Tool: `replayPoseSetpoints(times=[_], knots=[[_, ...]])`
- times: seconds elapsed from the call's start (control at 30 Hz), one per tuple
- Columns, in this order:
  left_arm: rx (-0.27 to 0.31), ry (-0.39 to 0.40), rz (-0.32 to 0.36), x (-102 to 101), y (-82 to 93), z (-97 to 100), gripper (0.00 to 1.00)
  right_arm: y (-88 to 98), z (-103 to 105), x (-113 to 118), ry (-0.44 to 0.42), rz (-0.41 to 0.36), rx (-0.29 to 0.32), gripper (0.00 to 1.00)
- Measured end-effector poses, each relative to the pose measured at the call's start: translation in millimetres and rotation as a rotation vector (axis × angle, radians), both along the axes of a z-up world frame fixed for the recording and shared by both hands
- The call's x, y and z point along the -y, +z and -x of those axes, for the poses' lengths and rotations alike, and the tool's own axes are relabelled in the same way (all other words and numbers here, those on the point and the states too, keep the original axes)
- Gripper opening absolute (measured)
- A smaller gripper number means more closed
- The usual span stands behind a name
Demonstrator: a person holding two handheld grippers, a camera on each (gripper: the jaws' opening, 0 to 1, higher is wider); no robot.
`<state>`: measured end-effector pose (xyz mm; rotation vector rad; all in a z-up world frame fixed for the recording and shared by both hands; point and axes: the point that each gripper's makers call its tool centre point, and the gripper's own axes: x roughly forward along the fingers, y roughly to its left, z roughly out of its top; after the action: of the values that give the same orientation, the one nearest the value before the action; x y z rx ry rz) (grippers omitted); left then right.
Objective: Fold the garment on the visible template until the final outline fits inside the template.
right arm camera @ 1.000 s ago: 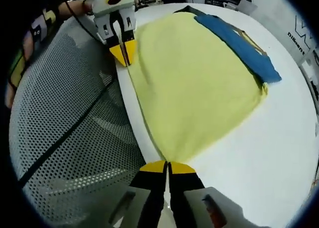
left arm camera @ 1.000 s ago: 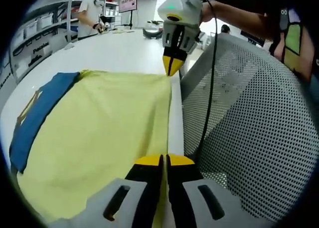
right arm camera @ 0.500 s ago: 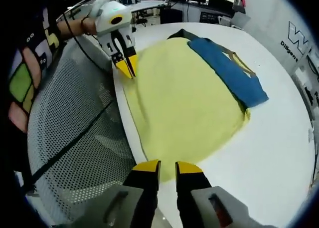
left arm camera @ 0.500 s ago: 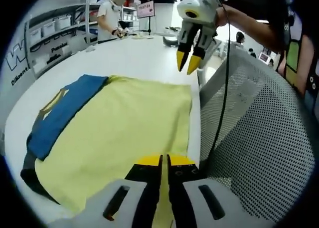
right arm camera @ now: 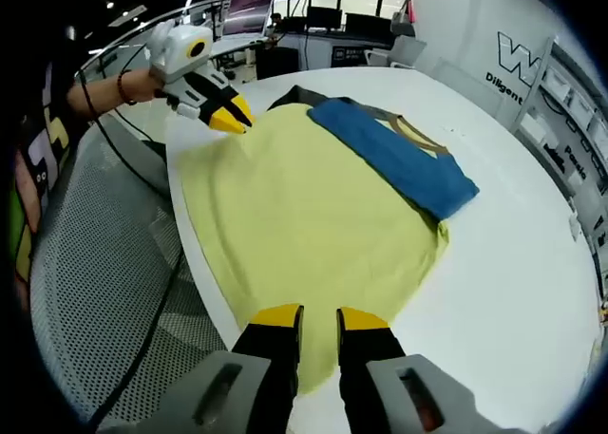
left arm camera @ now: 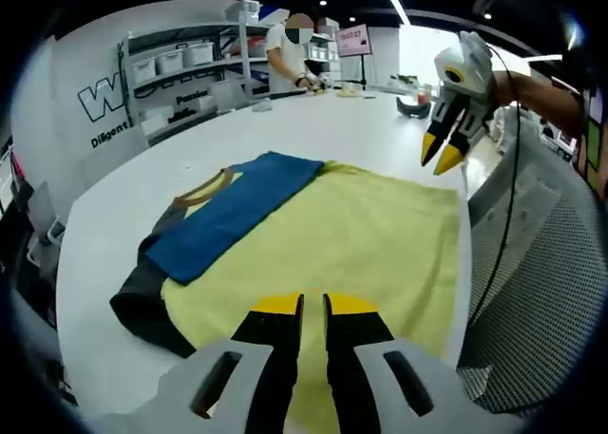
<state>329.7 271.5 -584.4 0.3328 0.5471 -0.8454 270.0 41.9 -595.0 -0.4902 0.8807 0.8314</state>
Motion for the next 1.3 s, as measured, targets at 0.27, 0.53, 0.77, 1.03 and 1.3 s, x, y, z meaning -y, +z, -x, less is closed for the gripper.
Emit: replayPoseSetpoints(times=[0.27, 0.53, 0.77, 1.03, 1.3], knots=[[0.063, 0.157, -0.01, -29, 6.3, -21.0, 0.18, 0.7, -18, -8, -0.071, -0.024, 0.076, 0.16], [0.109, 0.364, 0.076, -61, 16.7, -52.4, 0.23, 1.4, -29, -22, -0.118, -0.088, 0.134, 0.2], [0.1, 0.459, 0.043, -92, 3.0, -75.7, 0.24, 1.9, -32, -31, -0.16, -0.134, 0.157, 0.27], [0.111, 0.573, 0.028, -122, -15.3, -95.5, 0.25, 5.1, -38, -40, -0.204, -0.132, 0.205, 0.41], [0.049, 0.568, 0.049, -132, -33.6, -114.4, 0.25, 7.4, -46, -69, -0.17, -0.128, 0.265, 0.49]])
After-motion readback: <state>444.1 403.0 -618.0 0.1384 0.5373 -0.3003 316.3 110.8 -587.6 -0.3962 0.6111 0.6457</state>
